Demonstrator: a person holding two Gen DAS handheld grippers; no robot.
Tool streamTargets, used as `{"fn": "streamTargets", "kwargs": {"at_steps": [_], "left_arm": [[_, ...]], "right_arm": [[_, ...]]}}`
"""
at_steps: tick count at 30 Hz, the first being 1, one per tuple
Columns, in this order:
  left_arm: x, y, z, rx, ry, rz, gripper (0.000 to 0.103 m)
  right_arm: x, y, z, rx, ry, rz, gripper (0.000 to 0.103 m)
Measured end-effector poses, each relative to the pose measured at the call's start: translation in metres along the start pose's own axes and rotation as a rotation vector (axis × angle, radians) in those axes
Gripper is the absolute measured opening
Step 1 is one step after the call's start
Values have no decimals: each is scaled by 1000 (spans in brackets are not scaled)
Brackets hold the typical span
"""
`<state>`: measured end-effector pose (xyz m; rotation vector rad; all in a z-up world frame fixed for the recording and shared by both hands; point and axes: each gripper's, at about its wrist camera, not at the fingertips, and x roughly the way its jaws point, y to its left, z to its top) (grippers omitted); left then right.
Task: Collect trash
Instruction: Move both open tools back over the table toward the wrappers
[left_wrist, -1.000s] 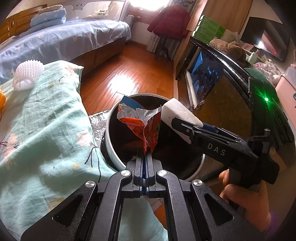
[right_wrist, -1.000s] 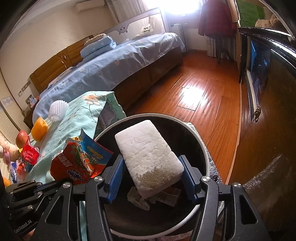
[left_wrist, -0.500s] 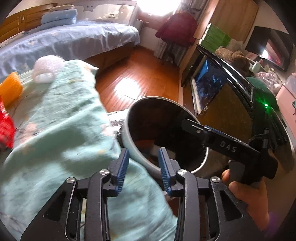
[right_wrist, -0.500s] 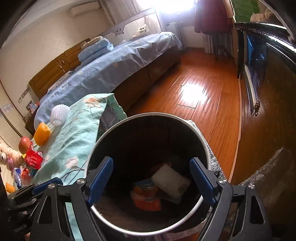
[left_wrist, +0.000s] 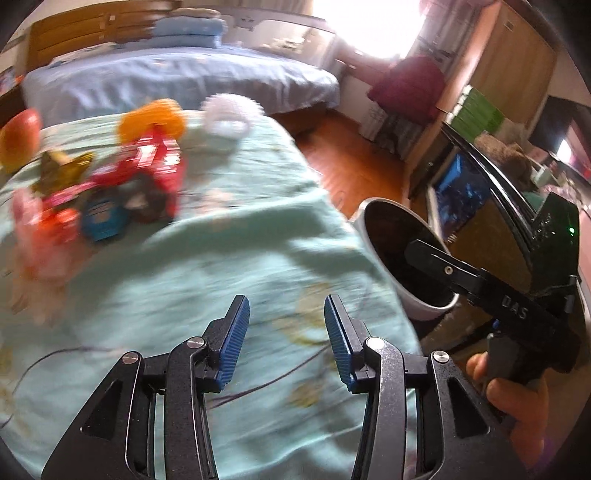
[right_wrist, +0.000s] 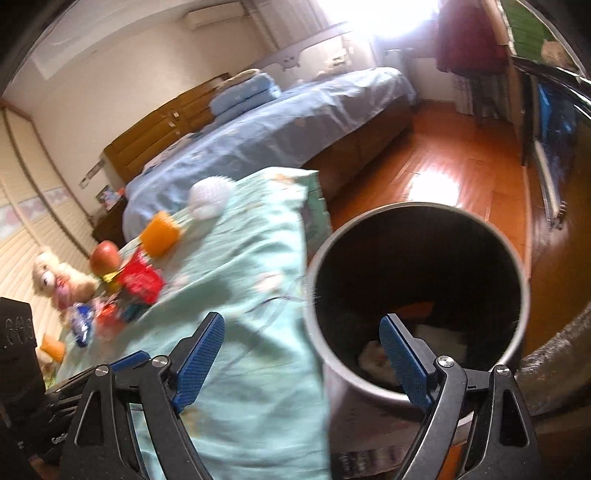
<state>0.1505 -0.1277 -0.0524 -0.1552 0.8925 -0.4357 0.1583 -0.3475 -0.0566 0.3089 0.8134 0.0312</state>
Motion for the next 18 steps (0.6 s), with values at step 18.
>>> {"fn": "streamTargets", "kwargs": {"at_steps": [18], "left_arm": [[-56,102,-28,-169,-69,151,42]], "right_arm": [[29,112,-28,-164,79,148,87]]}}
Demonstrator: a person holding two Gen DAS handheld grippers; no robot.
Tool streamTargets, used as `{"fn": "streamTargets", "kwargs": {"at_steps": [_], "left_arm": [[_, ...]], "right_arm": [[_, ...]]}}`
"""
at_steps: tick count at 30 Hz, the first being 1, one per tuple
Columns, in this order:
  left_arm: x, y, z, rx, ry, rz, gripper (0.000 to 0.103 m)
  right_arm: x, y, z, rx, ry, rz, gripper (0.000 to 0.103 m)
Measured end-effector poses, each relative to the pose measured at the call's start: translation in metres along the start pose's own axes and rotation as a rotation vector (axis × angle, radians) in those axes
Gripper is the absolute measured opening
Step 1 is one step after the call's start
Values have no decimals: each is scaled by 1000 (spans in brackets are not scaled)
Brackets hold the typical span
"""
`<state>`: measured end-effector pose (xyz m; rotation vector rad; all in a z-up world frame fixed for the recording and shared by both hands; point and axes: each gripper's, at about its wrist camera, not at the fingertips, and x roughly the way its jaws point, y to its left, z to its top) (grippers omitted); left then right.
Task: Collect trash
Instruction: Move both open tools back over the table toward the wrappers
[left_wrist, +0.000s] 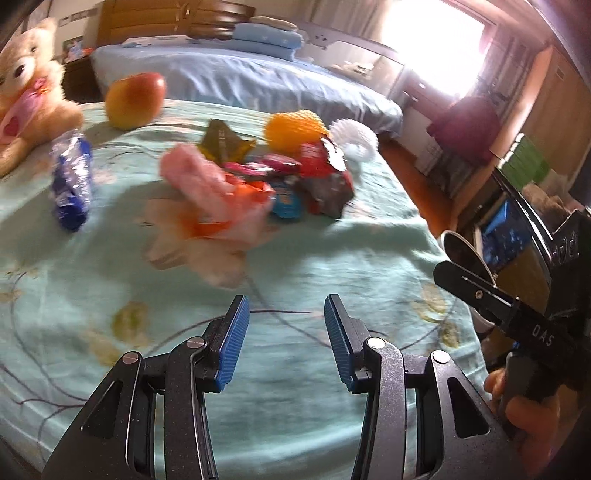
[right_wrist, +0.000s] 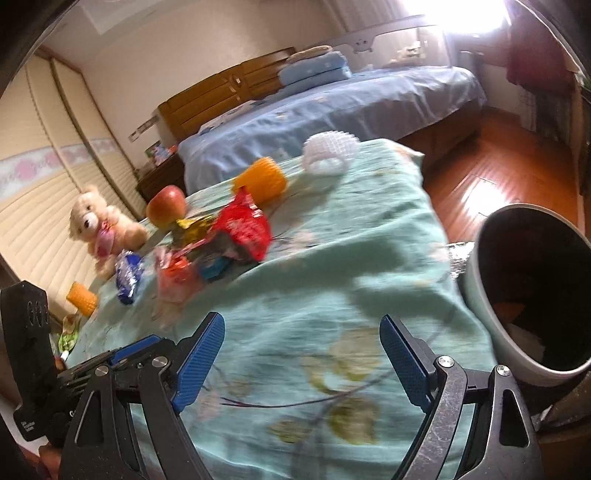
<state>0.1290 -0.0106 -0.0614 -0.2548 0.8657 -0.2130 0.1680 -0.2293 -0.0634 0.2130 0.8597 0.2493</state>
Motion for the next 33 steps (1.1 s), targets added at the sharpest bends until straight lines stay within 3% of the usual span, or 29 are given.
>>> {"fn": "streamTargets", "kwargs": {"at_steps": [15,33], "left_arm": [[-14,54,2,-84,-22,77,42],[-23,109,15,-135,-47,160,52]], "right_arm": [[32,55,-3,-90,66,66,89],[76,111,-3,-155,126,141,89]]}}
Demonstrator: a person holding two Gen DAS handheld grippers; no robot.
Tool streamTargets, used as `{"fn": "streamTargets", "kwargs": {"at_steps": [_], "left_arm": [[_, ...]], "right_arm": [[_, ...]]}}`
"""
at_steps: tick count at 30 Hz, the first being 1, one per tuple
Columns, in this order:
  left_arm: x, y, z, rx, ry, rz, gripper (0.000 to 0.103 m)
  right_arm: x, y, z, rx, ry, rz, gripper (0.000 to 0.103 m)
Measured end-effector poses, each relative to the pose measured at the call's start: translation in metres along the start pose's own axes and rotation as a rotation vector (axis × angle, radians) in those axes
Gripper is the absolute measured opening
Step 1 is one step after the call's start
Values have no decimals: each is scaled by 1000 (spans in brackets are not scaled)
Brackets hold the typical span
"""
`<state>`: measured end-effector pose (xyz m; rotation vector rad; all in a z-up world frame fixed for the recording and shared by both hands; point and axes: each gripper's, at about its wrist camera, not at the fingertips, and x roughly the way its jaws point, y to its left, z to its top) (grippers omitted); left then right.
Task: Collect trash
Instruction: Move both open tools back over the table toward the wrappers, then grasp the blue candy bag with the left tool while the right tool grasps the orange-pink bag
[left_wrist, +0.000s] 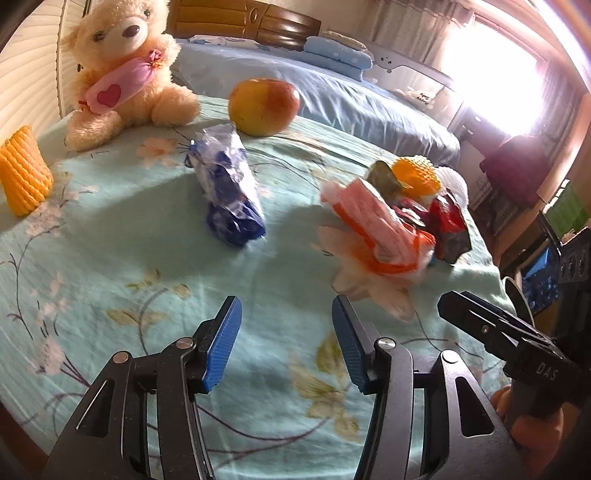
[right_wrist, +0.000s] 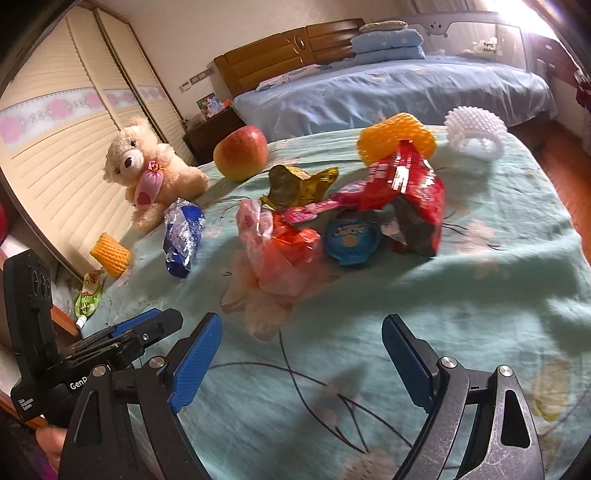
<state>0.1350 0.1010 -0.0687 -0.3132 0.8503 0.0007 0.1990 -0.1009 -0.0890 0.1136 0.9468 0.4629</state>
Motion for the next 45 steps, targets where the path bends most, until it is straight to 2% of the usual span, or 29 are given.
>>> {"fn": "streamTargets", "kwargs": {"at_steps": [9,21,22,24,30,31,33,34,36,41,45], "left_arm": [[8,15,12,-10,1,25,57],[21,24,38,-10,-13,31,60],[23,25,40,-12,-13,31,60],[26,26,46,-12,-14,37,61],[40,28,54,-6,-2,43,60],[41,28,54,-2,2,42,59],[45,26,52,16,16,33,41],[45,25,52,23,17,31,41],[41,21,50,44,8,12,35],[31,14,40,73,2,10,32],[19,11,31,64,0,-8,31]], "right_arm": [[18,6,5,8,26,26,89],[30,8,16,13,15,24,89],[32,9,17,12,15,25,88],[34,10,18,14,15,27,81],[44,10,26,33,16,29,77],[45,10,28,36,16,29,77],[48,10,30,40,15,28,71],[50,10,32,43,15,25,69],[54,9,34,45,14,16,55],[53,10,33,41,12,25,45],[44,10,25,38,20,43,43]]}}
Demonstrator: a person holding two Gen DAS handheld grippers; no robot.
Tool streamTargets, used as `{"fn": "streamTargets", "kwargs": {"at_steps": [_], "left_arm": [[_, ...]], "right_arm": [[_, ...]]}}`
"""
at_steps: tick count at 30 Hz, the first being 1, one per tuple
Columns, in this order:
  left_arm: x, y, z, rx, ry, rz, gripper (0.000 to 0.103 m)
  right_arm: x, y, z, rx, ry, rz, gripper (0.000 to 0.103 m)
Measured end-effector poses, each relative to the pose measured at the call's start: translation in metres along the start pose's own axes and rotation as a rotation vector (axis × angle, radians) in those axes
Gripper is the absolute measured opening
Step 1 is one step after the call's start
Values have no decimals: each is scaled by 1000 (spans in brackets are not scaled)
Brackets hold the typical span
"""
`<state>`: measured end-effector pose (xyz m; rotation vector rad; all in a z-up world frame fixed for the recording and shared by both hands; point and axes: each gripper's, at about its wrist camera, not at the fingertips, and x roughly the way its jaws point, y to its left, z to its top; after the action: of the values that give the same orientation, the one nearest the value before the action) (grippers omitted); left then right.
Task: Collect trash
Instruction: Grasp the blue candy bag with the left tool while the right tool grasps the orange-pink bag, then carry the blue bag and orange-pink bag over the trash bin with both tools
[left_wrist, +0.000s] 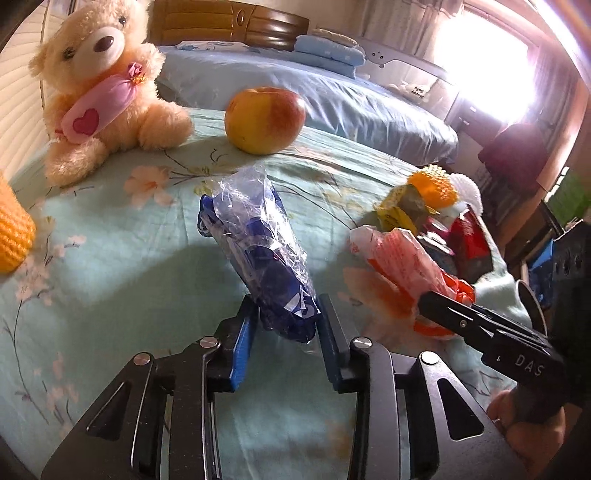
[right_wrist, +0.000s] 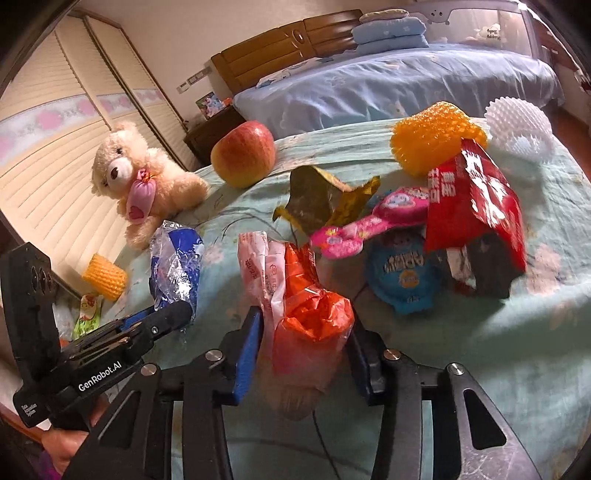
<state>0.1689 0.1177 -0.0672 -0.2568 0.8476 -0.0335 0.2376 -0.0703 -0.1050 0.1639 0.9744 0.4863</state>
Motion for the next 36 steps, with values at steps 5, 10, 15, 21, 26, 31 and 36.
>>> {"fn": "streamTargets", "kwargs": {"at_steps": [5,10,15,21,26,31,36], "left_arm": [[-14,-17,-11,16,-4,-33,31],[-20,-48,-21,60,9,-80,31],[-25,-87,-34,130,17,-121,31],[-25,-124,-42,192,36,-169,31],[-23,-150,-46,237,53,-209,31],[-20,-175,-50,273,65,-239,31],[-17,-201,-55,308,78,-275,31]], "right_arm": [[-22,-3,-14,0,-12,17,43],[-50,-13,-23,14,-44,10,43],[-73,-28,-32,37,-70,-14,43],[-98,-49,-42,62,-105,-60,42],[-115,-66,-48,85,-129,-92,41],[-132,-85,-54,109,-154,-129,41],[-147,-102,-60,135,-179,-173,41]]}}
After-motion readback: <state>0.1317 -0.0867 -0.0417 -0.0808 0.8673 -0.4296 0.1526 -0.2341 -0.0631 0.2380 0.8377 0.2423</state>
